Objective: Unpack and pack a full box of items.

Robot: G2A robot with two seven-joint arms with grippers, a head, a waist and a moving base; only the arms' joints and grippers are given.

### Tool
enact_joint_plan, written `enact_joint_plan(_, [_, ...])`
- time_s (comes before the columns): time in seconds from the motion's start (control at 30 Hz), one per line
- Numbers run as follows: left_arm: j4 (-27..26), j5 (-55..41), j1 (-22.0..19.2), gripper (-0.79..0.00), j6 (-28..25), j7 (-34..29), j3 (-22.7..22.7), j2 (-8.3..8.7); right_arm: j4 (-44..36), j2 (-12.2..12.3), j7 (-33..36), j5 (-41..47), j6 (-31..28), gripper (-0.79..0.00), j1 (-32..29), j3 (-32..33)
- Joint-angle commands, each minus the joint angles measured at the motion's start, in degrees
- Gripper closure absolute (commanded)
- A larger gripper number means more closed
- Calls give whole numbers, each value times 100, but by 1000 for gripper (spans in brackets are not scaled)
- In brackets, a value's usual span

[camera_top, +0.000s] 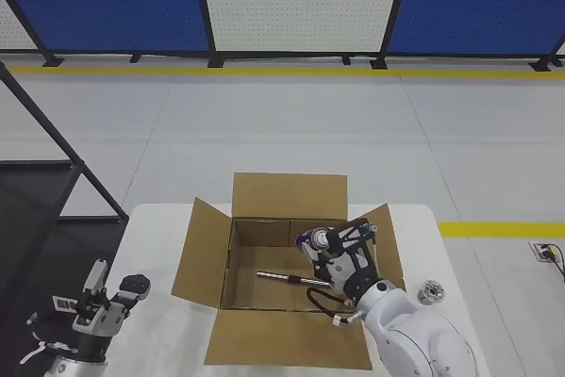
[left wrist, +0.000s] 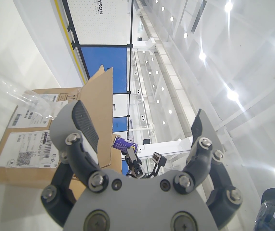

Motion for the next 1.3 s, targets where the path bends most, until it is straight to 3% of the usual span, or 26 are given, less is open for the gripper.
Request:
enact_joint_plan(0.0, [-16,31,-1,-785,3,-9,29,-1,-1,0,0,0,-1,0,-1,2])
enact_joint_plan(0.33, [-32,41,33,-785,6,27,-9,-3,-60,6,-152,27,-114,0,-60,-35])
enact_joint_plan(0.5, [23,12,35,-785,24,25,-19,-5,-667,76,-259,-179,-281,0,-294,328])
enact_joint_plan(0.8, [134,-17,-116,-785,93,-28,-66,6,-2063,244,-229,217,-839,0,-1232,1815])
enact_joint_plan(1.03, [180,75,-247,-785,166,-79,38,13,-2063,355,-818,805,-1585,0,-1746,3194])
enact_joint_plan(1.27, [169,202,-352,-785,210,-73,170,14,-2063,415,-1016,1468,-1861,0,-2624,4484])
